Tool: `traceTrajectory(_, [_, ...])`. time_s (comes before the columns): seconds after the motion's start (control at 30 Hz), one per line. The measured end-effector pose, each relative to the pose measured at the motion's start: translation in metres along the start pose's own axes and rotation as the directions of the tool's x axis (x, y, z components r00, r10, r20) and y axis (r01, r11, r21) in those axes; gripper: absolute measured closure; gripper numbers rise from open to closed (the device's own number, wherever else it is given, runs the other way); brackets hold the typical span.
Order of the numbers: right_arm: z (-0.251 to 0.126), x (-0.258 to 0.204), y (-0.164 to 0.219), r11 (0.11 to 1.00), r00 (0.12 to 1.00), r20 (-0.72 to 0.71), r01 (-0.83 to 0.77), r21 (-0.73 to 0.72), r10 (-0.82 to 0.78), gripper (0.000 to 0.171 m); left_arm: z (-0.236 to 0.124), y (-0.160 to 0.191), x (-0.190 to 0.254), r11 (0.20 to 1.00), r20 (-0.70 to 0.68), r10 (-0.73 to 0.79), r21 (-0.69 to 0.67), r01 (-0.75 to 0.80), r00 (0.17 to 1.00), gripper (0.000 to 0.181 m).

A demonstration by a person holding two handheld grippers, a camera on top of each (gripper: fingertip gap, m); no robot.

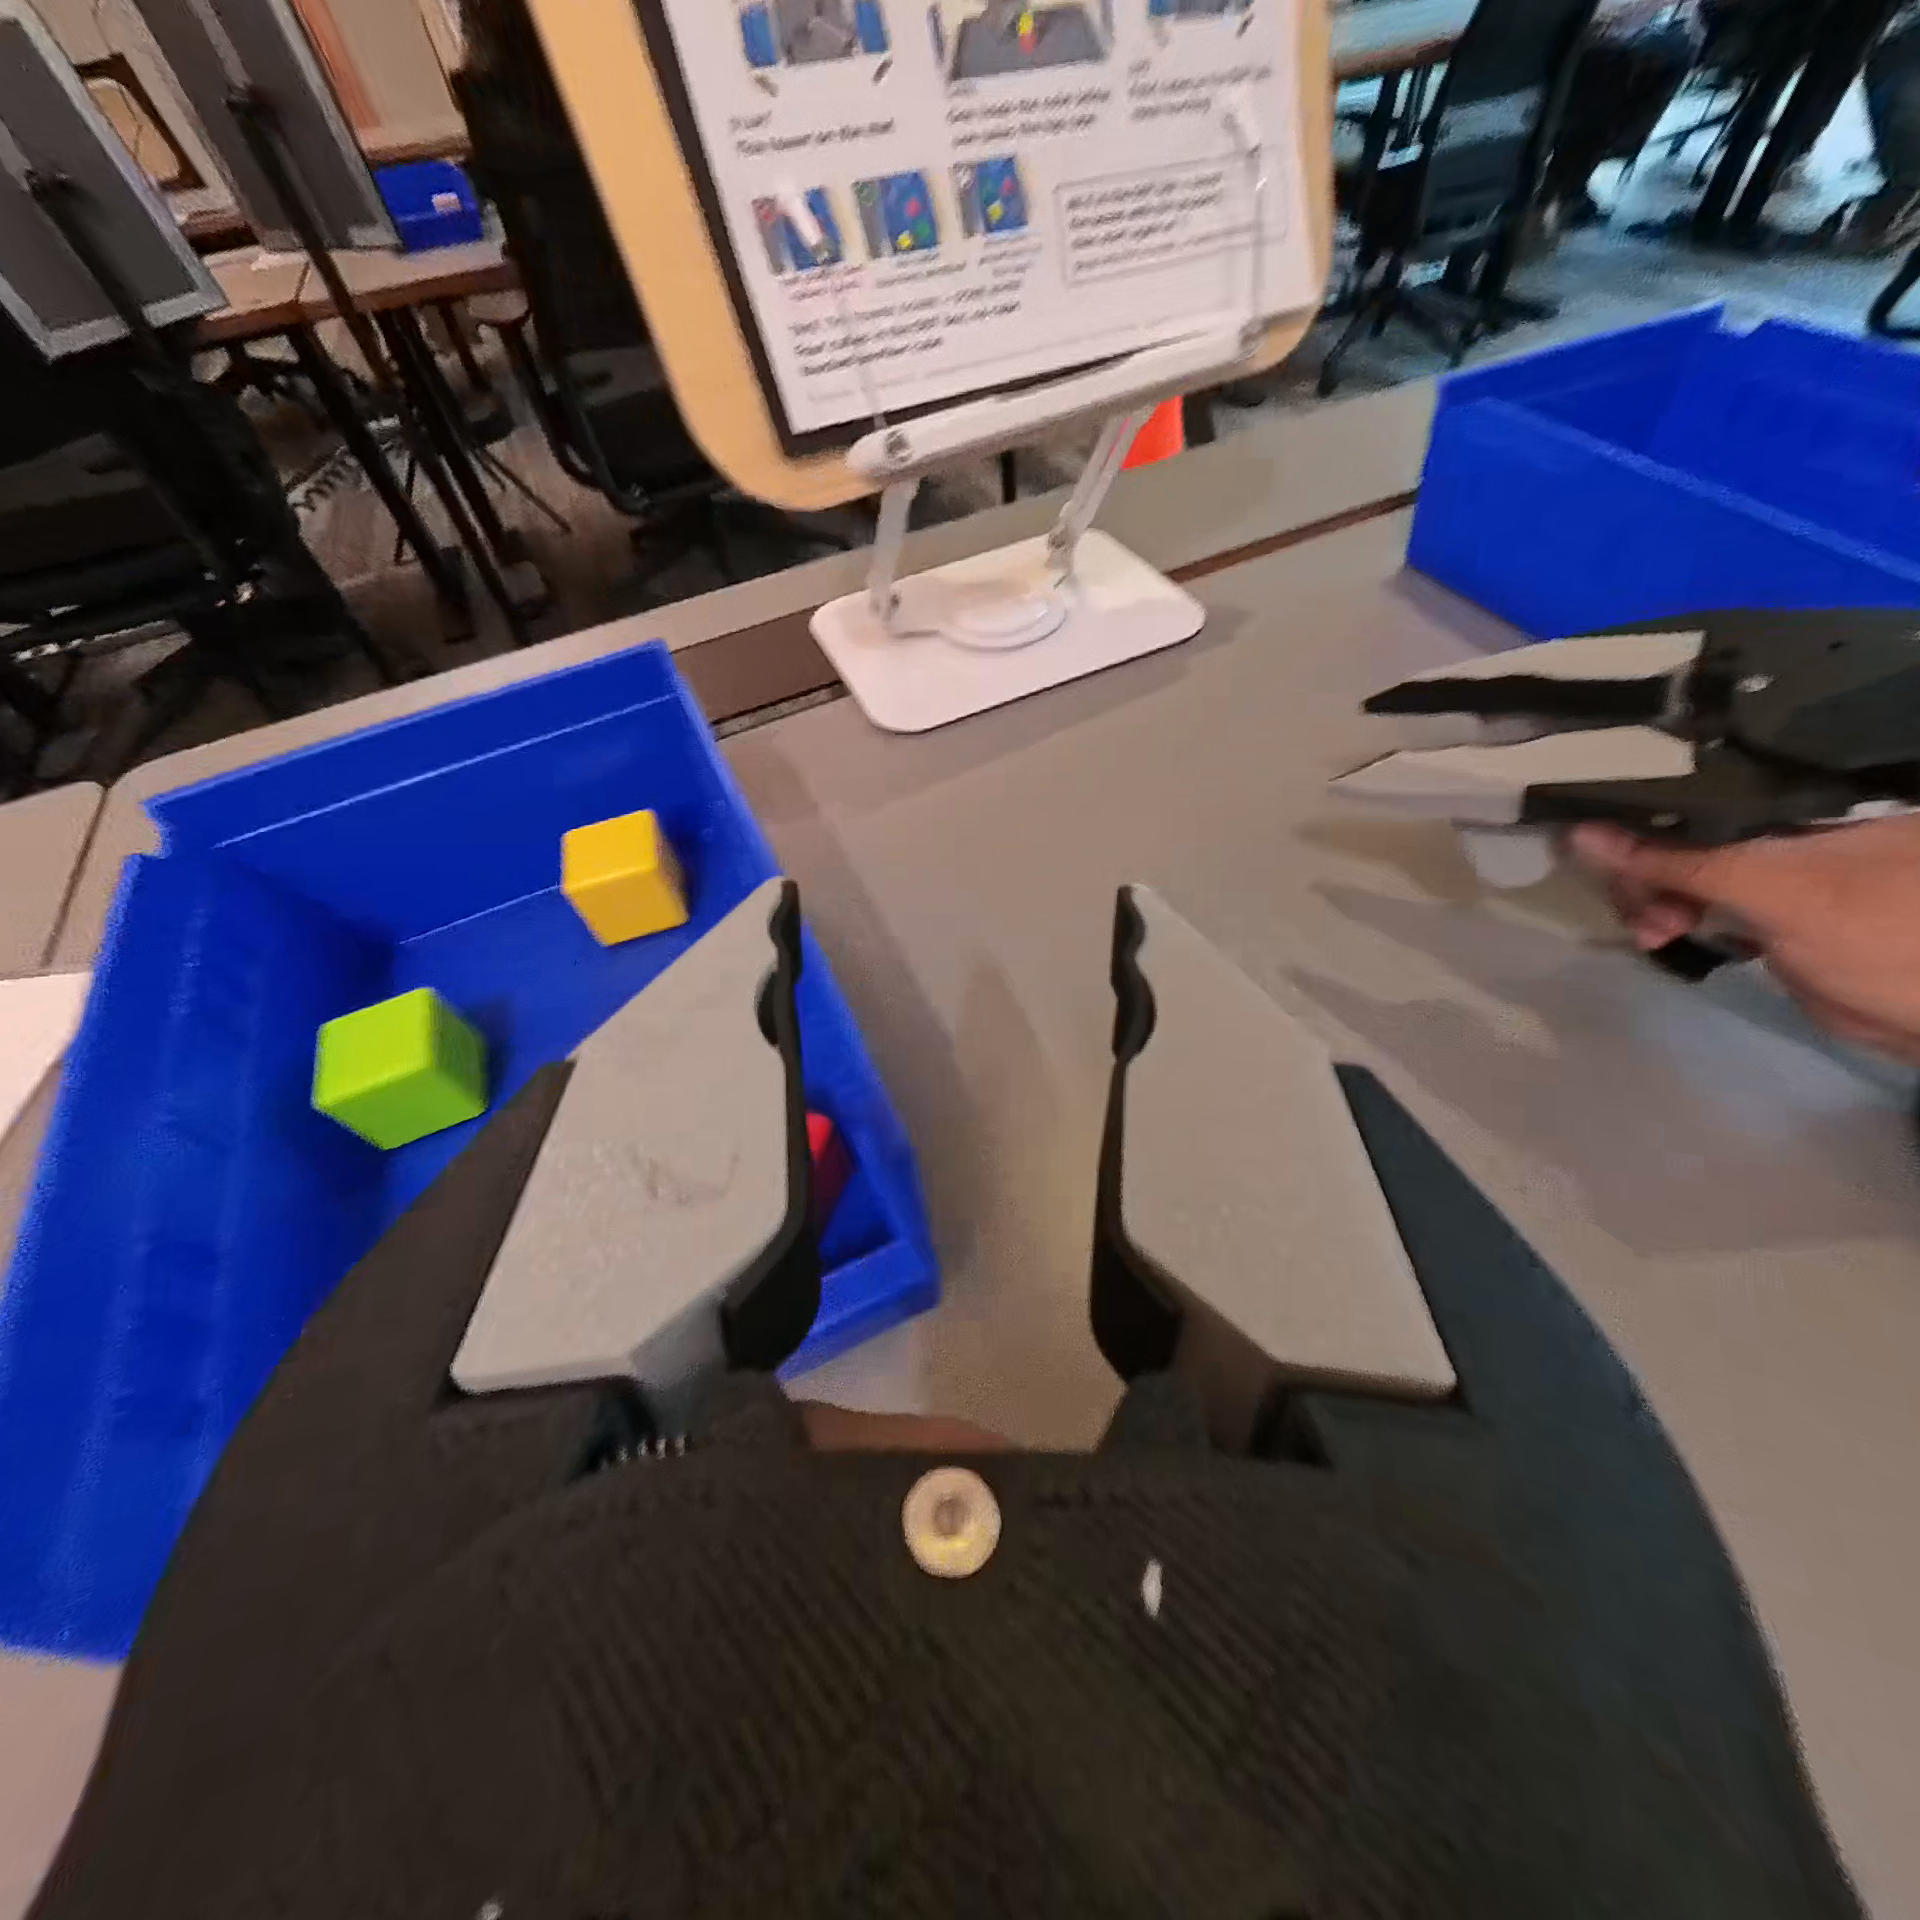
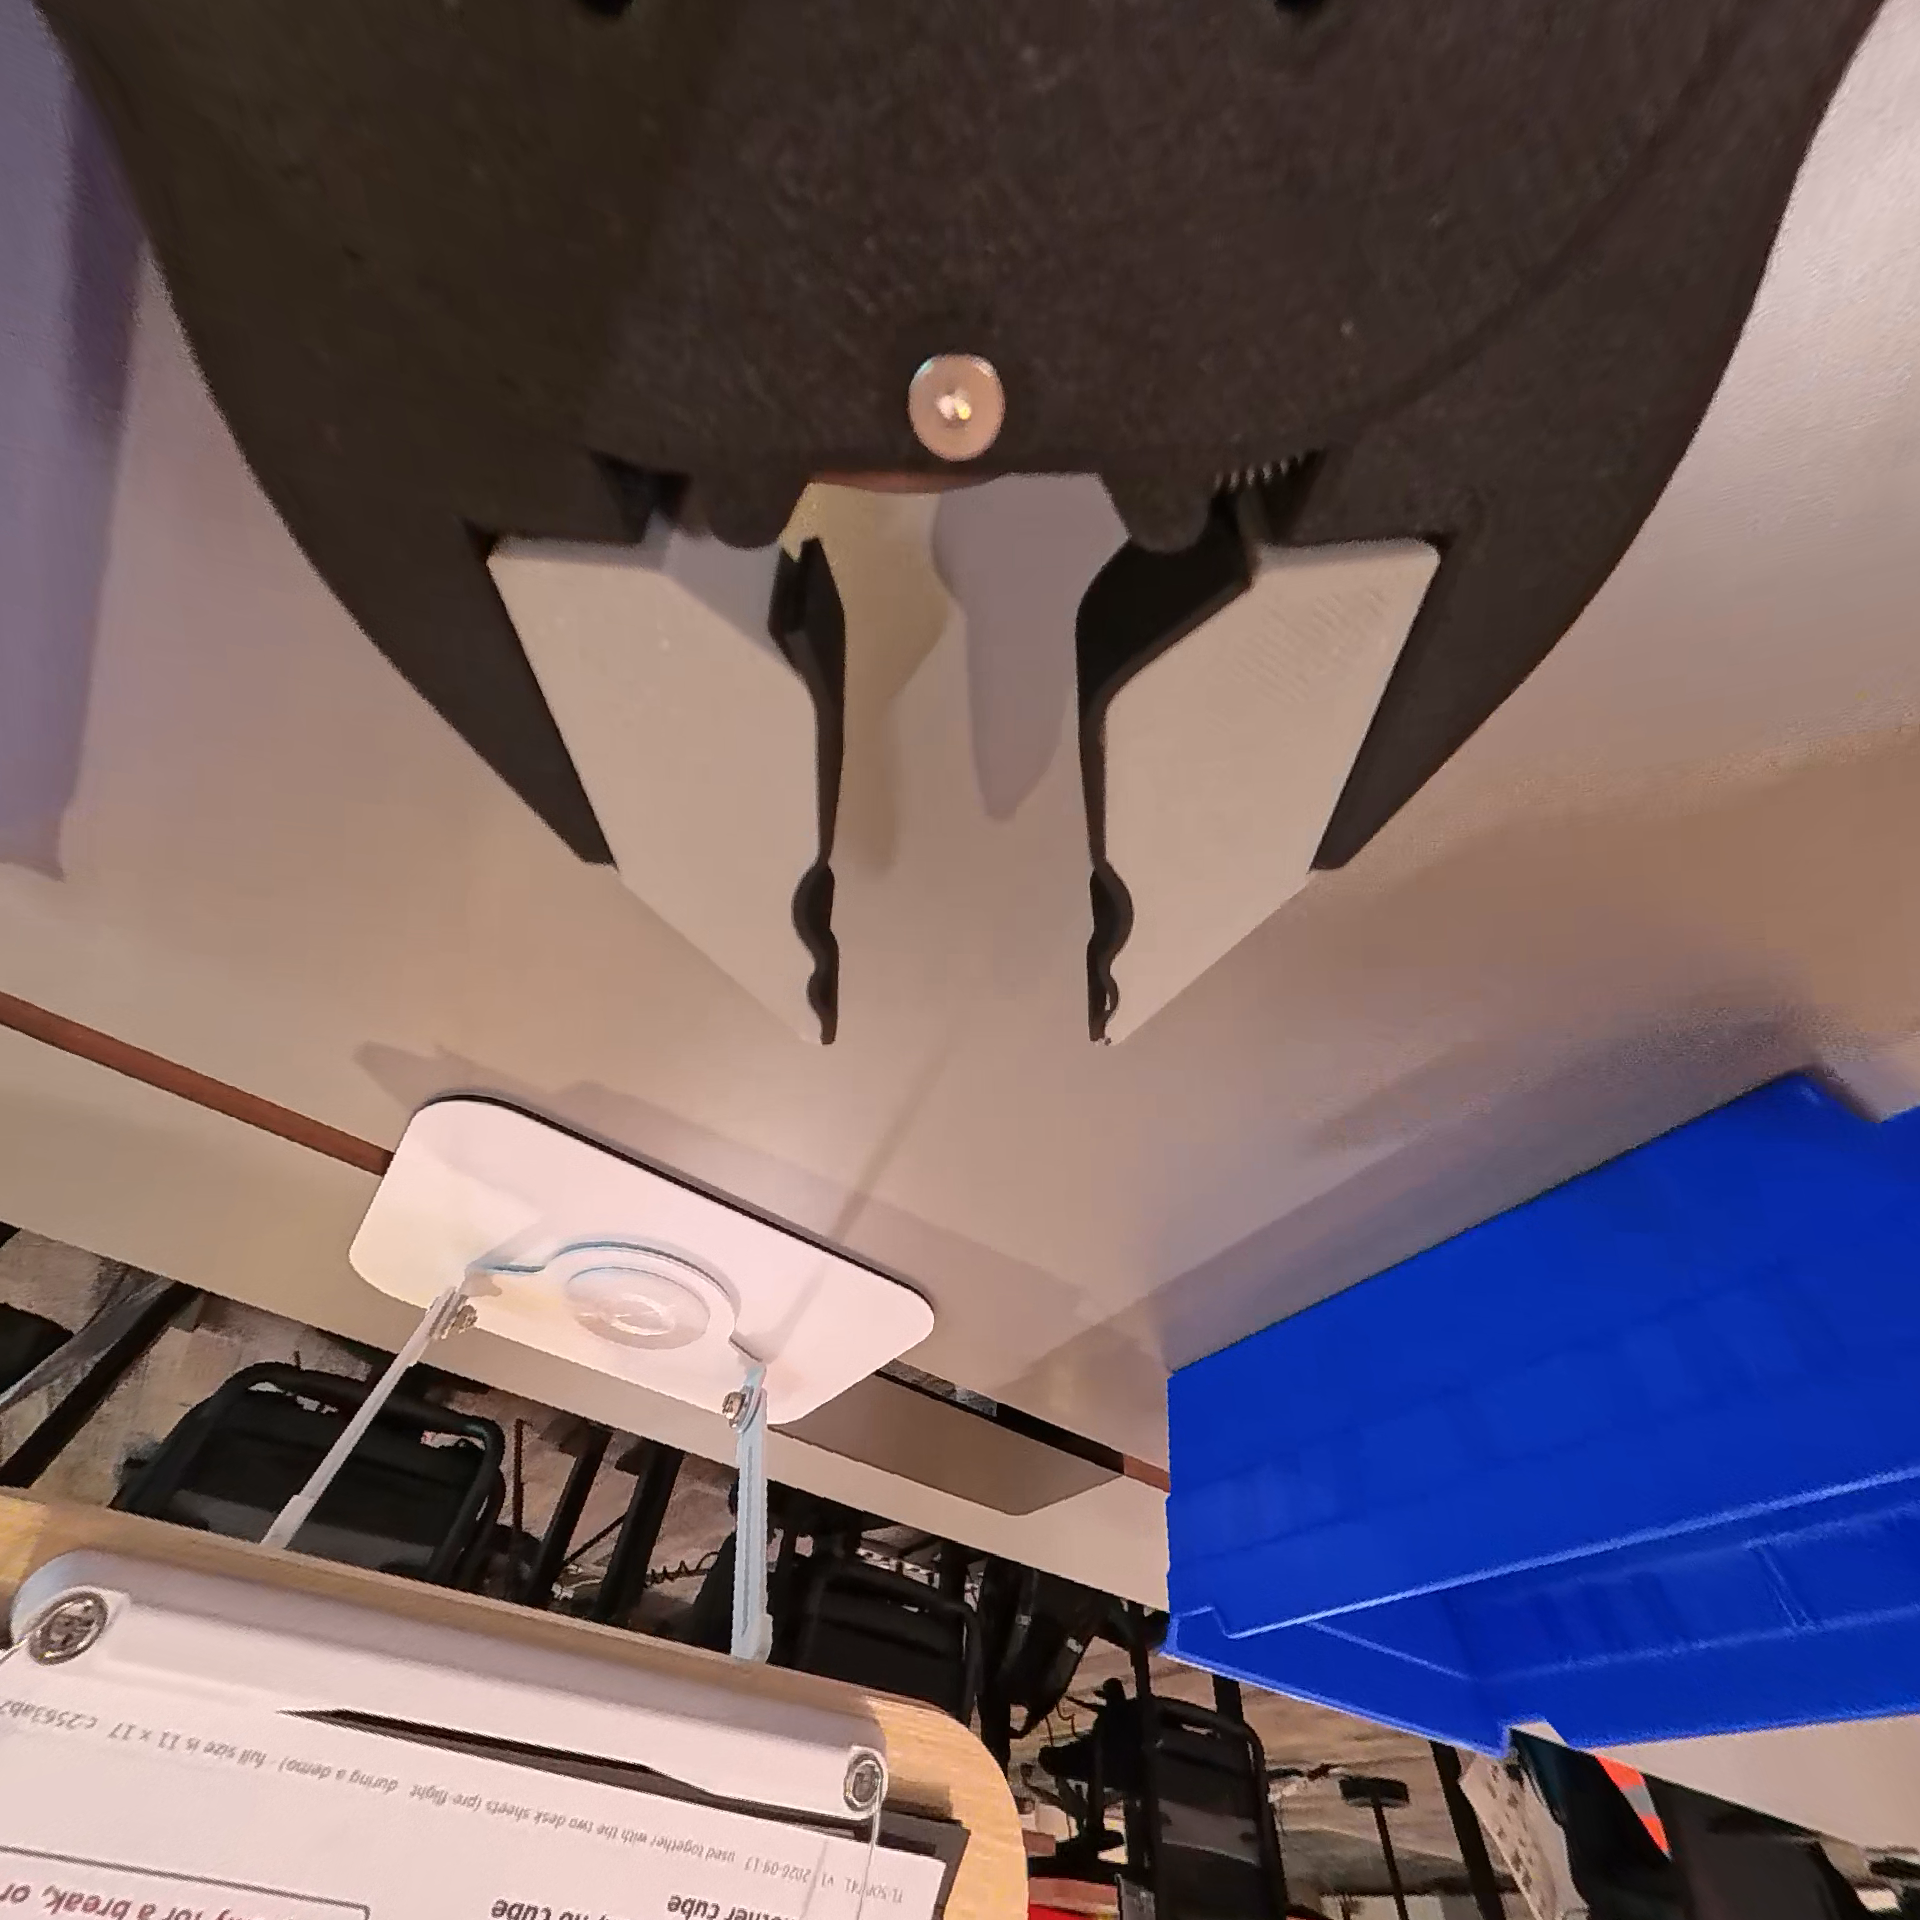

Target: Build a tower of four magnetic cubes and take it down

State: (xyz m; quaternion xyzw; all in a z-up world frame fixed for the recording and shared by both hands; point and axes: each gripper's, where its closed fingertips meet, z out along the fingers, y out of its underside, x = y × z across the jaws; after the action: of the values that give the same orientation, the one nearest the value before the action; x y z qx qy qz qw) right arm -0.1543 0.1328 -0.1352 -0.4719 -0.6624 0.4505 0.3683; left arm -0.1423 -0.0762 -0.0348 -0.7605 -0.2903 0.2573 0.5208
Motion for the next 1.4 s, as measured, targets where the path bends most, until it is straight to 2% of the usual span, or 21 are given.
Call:
traceTrajectory(0.17, [0.0,0.001,-0.001,1.0,1.0,0.006,-0.014,0.004,0.014,0.126,0.003,0.014,-0.049,0.994,-0.003,-0.037,-0.106,0.036,0.999,0.127])
traceTrajectory(0.37, [0.001,0.001,0.0,1.0,1.0,0.005,-0.005,0.0,0.005,0.126,0.023,0.055,-0.082,0.958,0.035,0.043,-0.285,-0.031,0.998,0.126])
traceTrajectory(0.57, [0.002,-0.002,0.001,1.0,1.0,0.012,0.006,-0.005,-0.006,0.126,0.04,0.076,-0.092,0.922,-0.003,0.055,-0.384,-0.052,0.999,0.125])
traceTrajectory(0.77, [0.004,-0.004,0.002,1.0,1.0,0.015,0.023,-0.011,-0.022,0.126,0.054,0.122,-0.094,0.808,-0.08,0.112,-0.573,-0.138,0.99,0.126])
traceTrajectory(0.83, [0.004,-0.003,0.002,1.0,1.0,0.012,0.027,-0.012,-0.027,0.126,0.06,0.121,-0.084,0.829,-0.121,0.05,-0.549,-0.108,0.991,0.136])
traceTrajectory(1.0, [0.004,-0.001,0.003,1.0,1.0,0.009,0.019,-0.014,-0.019,0.126,0.064,0.123,-0.073,0.821,-0.161,-0.042,-0.568,-0.058,0.986,0.14])
traceTrajectory(1.07, [0.004,0.0,0.003,1.0,1.0,0.01,0.015,-0.012,-0.014,0.126,0.062,0.124,-0.076,0.807,-0.16,-0.024,-0.585,-0.075,0.987,0.13])
traceTrajectory(1.17, [0.004,-0.001,0.003,1.0,1.0,0.014,0.014,-0.013,-0.014,0.126,0.054,0.127,-0.072,0.781,-0.212,-0.002,-0.61,-0.131,0.977,0.129])
traceTrajectory(1.27, [0.004,-0.003,0.003,1.0,1.0,0.018,0.022,-0.013,-0.021,0.126,0.047,0.139,-0.075,0.722,-0.264,0.095,-0.645,-0.249,0.96,0.128])
traceTrajectory(1.37, [0.004,-0.004,0.002,1.0,0.999,0.019,0.028,-0.012,-0.028,0.126,0.045,0.156,-0.075,0.627,-0.314,0.188,-0.691,-0.36,0.931,0.128])
traceTrajectory(1.4, [0.004,-0.004,0.003,0.999,0.999,0.018,0.031,-0.013,-0.031,0.126,0.049,0.154,-0.072,0.636,-0.314,0.187,-0.684,-0.359,0.931,0.131])
